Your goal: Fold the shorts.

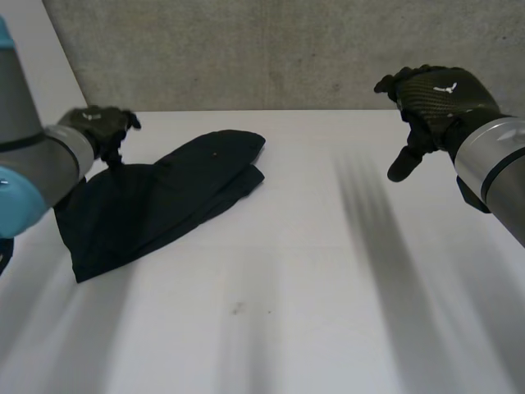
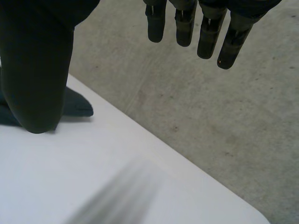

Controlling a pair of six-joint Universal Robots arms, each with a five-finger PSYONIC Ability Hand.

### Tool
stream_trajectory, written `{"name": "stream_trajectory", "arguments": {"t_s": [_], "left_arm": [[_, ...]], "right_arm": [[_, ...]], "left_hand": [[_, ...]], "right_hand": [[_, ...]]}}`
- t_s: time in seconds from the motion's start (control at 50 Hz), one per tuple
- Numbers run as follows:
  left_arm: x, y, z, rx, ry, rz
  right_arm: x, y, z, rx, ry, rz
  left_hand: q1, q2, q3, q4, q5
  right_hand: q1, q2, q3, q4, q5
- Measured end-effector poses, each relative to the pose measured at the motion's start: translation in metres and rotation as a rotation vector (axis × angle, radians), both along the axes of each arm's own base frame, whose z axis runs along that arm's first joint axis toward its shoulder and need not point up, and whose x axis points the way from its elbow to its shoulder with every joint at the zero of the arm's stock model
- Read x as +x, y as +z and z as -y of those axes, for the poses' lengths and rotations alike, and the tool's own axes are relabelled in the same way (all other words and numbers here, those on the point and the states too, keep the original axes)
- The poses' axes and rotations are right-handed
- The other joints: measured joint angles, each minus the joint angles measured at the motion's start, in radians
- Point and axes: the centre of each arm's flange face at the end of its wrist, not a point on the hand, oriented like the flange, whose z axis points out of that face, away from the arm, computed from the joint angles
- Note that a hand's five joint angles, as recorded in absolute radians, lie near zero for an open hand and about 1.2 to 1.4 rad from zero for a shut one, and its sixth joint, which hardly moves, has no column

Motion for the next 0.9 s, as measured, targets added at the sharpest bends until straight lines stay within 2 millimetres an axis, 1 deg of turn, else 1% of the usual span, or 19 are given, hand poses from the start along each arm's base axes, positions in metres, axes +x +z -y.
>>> {"name": "stream_trajectory", "arguments": {"t_s": [0.08, 0.1, 0.16, 0.2, 0.22, 0.24, 0.28, 0.4, 0.42, 0.44, 0.46, 0.56, 0.58, 0.62, 0.74, 0.76, 0.8, 0.84, 0.9], "left_arm": [[0.003, -0.020, 0.011, 0.037, 0.022, 0.047], [0.005, -0.039, 0.021, 0.074, 0.041, 0.077], [0.007, -0.065, 0.031, 0.124, 0.060, 0.104], [0.007, -0.080, 0.036, 0.149, 0.066, 0.113], [0.007, -0.080, 0.036, 0.149, 0.066, 0.113], [0.006, -0.091, 0.040, 0.169, 0.069, 0.117], [0.006, -0.103, 0.044, 0.189, 0.071, 0.120], [0.007, -0.119, 0.052, 0.202, 0.079, 0.118], [0.008, -0.120, 0.054, 0.197, 0.082, 0.116], [0.008, -0.121, 0.055, 0.192, 0.083, 0.114], [0.008, -0.122, 0.056, 0.187, 0.084, 0.112], [0.007, -0.121, 0.058, 0.166, 0.084, 0.107], [0.006, -0.120, 0.057, 0.161, 0.082, 0.105], [0.004, -0.113, 0.055, 0.147, 0.076, 0.100], [-0.006, -0.065, 0.035, 0.063, 0.040, 0.069], [-0.009, -0.047, 0.025, 0.034, 0.020, 0.056], [-0.012, -0.031, 0.014, 0.007, -0.001, 0.045], [-0.016, 0.000, -0.007, -0.051, -0.048, 0.018], [-0.018, 0.035, -0.033, -0.123, -0.107, -0.014]], "right_arm": [[0.001, -0.004, 0.001, 0.007, 0.007, -0.011], [0.002, -0.007, 0.002, 0.015, 0.009, -0.018], [0.002, -0.010, 0.003, 0.023, 0.010, -0.024], [0.003, -0.012, 0.004, 0.028, 0.009, -0.026], [0.003, -0.012, 0.004, 0.028, 0.009, -0.026], [0.003, -0.013, 0.004, 0.029, 0.009, -0.026], [0.003, -0.015, 0.006, 0.035, 0.008, -0.029], [0.003, -0.017, 0.006, 0.038, 0.008, -0.031], [0.003, -0.017, 0.006, 0.038, 0.008, -0.031], [0.003, -0.017, 0.006, 0.038, 0.008, -0.031], [0.003, -0.017, 0.007, 0.039, 0.008, -0.031], [0.004, -0.019, 0.008, 0.043, 0.007, -0.034], [0.004, -0.020, 0.008, 0.044, 0.007, -0.035], [0.004, -0.022, 0.010, 0.045, 0.006, -0.040], [0.003, -0.024, 0.015, 0.033, 0.001, -0.061], [0.003, -0.025, 0.017, 0.029, 0.003, -0.071], [0.004, -0.026, 0.018, 0.025, 0.009, -0.081], [0.006, -0.030, 0.020, 0.023, 0.032, -0.105], [0.012, -0.037, 0.021, 0.024, 0.079, -0.131]], "left_hand": [[0.004, 0.005, 0.002, 0.003, 0.004], [0.011, 0.023, 0.008, 0.017, 0.018], [0.023, 0.047, 0.024, 0.036, 0.038], [0.049, 0.066, 0.043, 0.056, 0.057], [0.049, 0.066, 0.043, 0.056, 0.057], [0.096, 0.102, 0.083, 0.095, 0.094], [0.117, 0.126, 0.107, 0.117, 0.117], [0.226, 0.220, 0.202, 0.211, 0.211], [0.595, 0.612, 0.591, 0.590, 0.580], [0.729, 0.781, 0.759, 0.772, 0.761], [0.798, 0.851, 0.828, 0.843, 0.831], [0.798, 0.851, 0.828, 0.843, 0.831], [0.874, 0.981, 0.953, 0.979, 0.946], [0.874, 0.982, 0.953, 0.981, 0.946], [0.874, 0.983, 0.953, 0.981, 0.946], [0.874, 0.983, 0.953, 0.981, 0.947], [0.874, 0.983, 0.953, 0.981, 0.951], [0.874, 0.983, 0.953, 0.981, 0.953], [0.874, 0.983, 0.954, 0.982, 0.954]], "right_hand": [[0.000, 0.000, 0.000, 0.000, 0.000], [0.000, 0.000, 0.000, 0.000, 0.000], [0.000, 0.000, 0.000, 0.000, 0.000], [0.000, 0.000, 0.000, 0.000, 0.000], [0.000, 0.000, 0.000, 0.000, 0.000], [0.000, 0.000, 0.000, 0.000, 0.000], [0.000, 0.000, 0.000, 0.000, 0.000], [0.000, 0.000, 0.000, 0.000, 0.000], [0.000, 0.000, 0.000, 0.000, 0.000], [0.000, 0.000, 0.000, 0.000, 0.000], [0.000, 0.000, 0.000, 0.000, 0.000], [0.000, 0.000, 0.000, 0.000, 0.000], [0.000, 0.000, 0.000, 0.000, 0.000], [0.000, 0.000, 0.000, 0.000, 0.000], [0.000, 0.000, 0.000, 0.000, 0.000], [0.000, 0.000, 0.000, 0.000, 0.000], [0.000, 0.000, 0.000, 0.000, 0.000], [0.000, 0.000, 0.000, 0.000, 0.000], [0.000, 0.000, 0.000, 0.000, 0.000]]}}
